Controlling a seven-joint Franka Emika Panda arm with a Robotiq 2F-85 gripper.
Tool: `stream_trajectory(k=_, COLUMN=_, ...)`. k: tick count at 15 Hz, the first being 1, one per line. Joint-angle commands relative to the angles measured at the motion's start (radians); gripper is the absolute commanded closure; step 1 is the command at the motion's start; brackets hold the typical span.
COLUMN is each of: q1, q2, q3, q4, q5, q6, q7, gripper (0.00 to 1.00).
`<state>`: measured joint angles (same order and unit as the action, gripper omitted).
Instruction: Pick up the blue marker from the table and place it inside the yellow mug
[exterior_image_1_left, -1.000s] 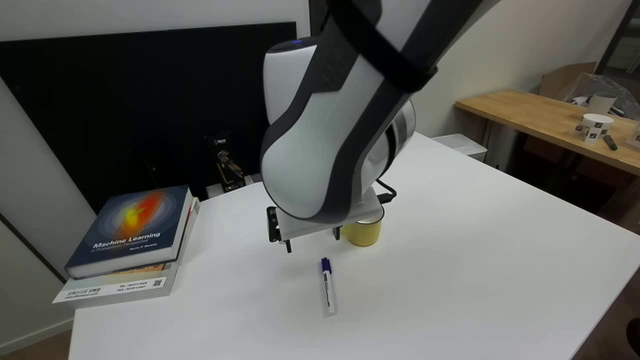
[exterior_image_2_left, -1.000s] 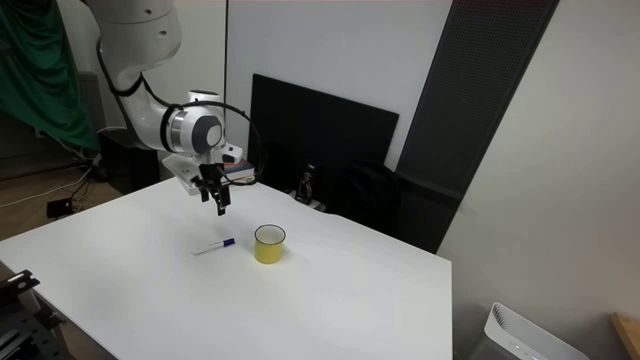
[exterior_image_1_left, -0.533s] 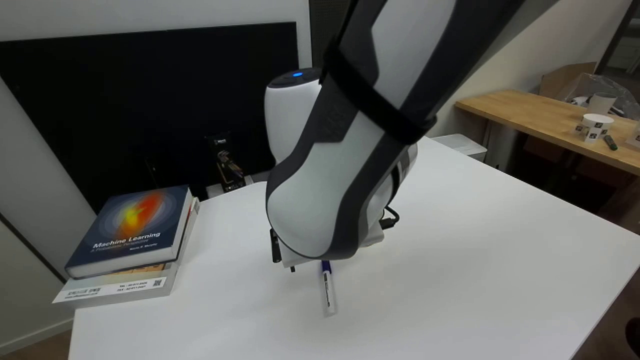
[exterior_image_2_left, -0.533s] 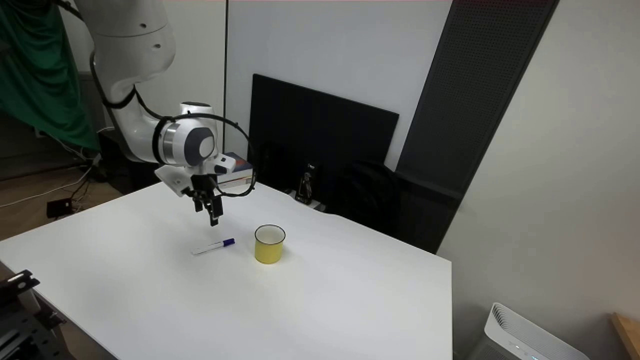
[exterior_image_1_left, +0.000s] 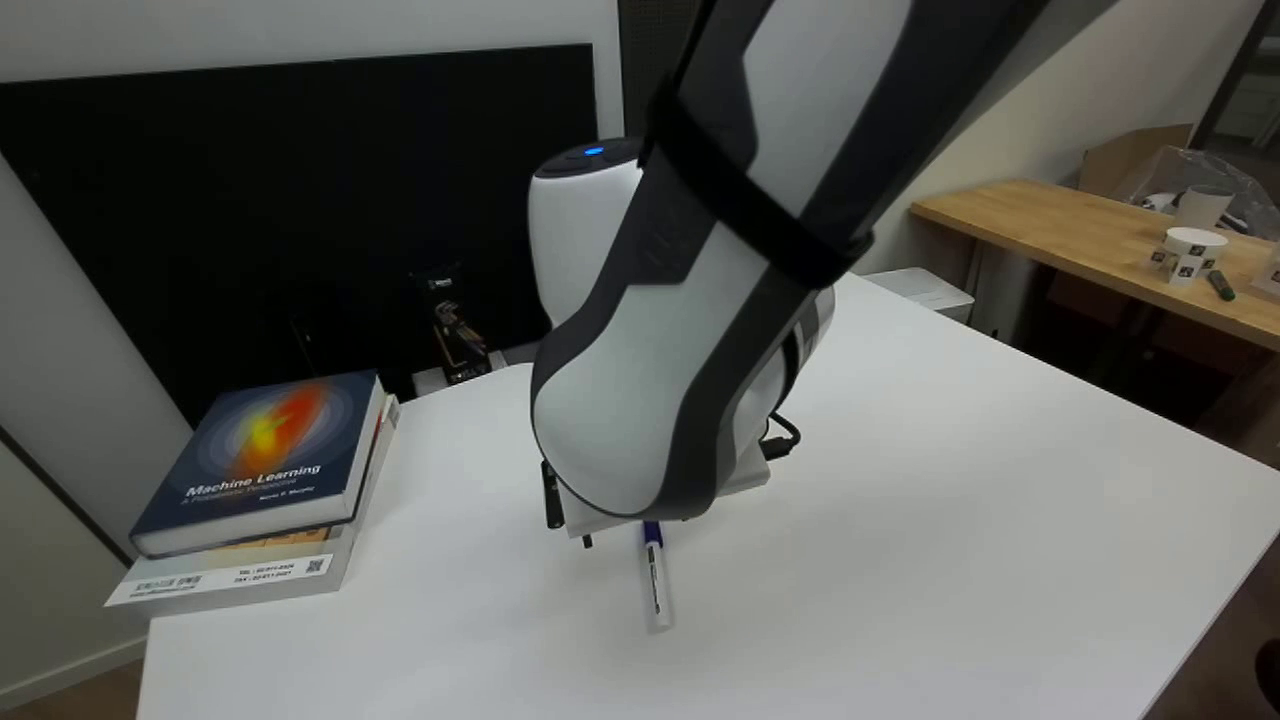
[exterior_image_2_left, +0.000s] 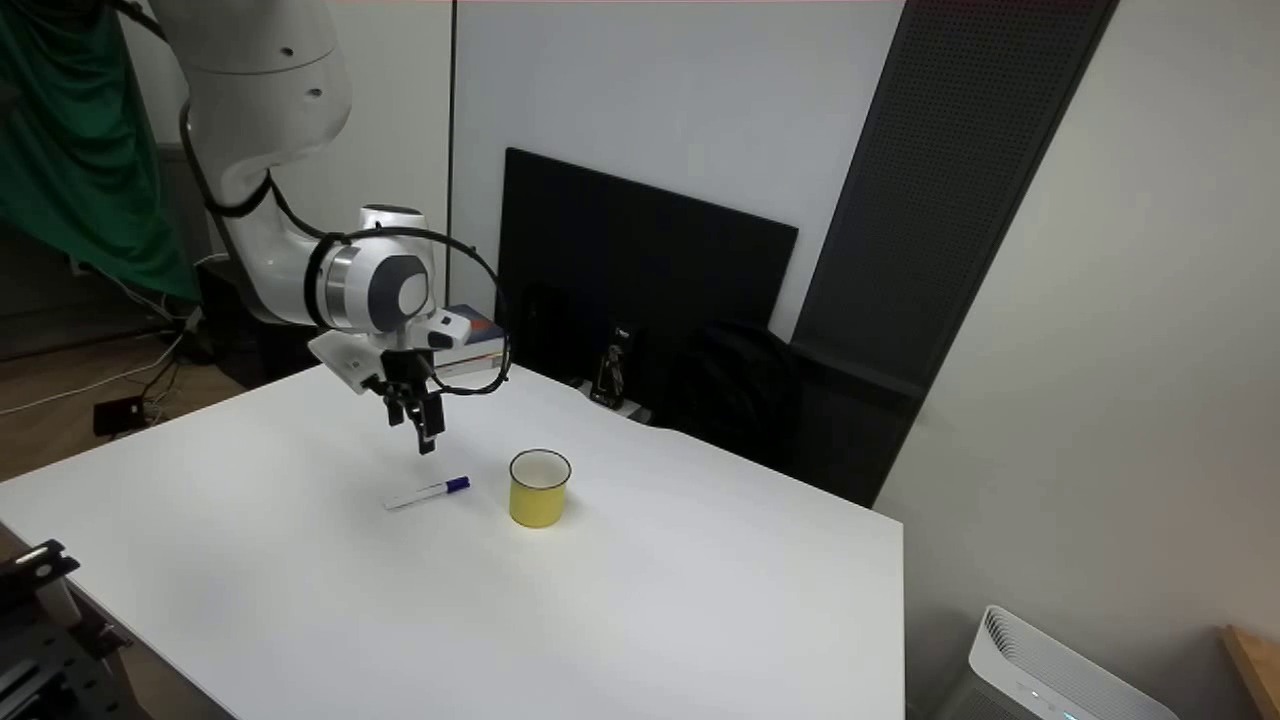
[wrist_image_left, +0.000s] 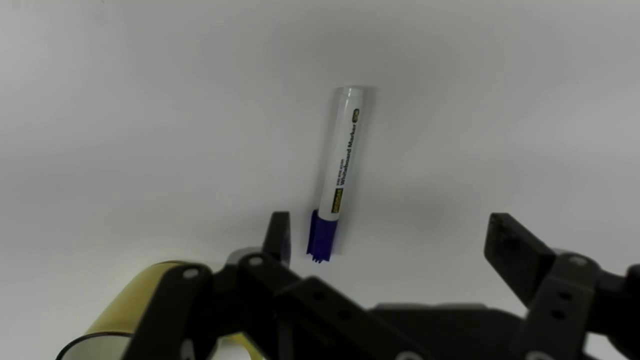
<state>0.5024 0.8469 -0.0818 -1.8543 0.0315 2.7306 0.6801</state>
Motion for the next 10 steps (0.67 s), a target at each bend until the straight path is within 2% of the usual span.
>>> stream_trajectory(k=1, q1=-0.02, q2=0.014, q3=0.018, q4=0.01, q5=0.003, q6=-0.01, q7=-0.01, gripper=0.0)
stream_trajectory(k=6, q1=-0.043, q2=0.092, q3=0.037, q4=0.031, q5=0.022, q6=-0.006, q7=-0.023, gripper=0.0)
stream_trajectory(k=10, q1=-0.054, q2=0.149, q3=0.044, q4=0.04, q5=0.049, q6=0.087, q7=-0.017, gripper=0.0)
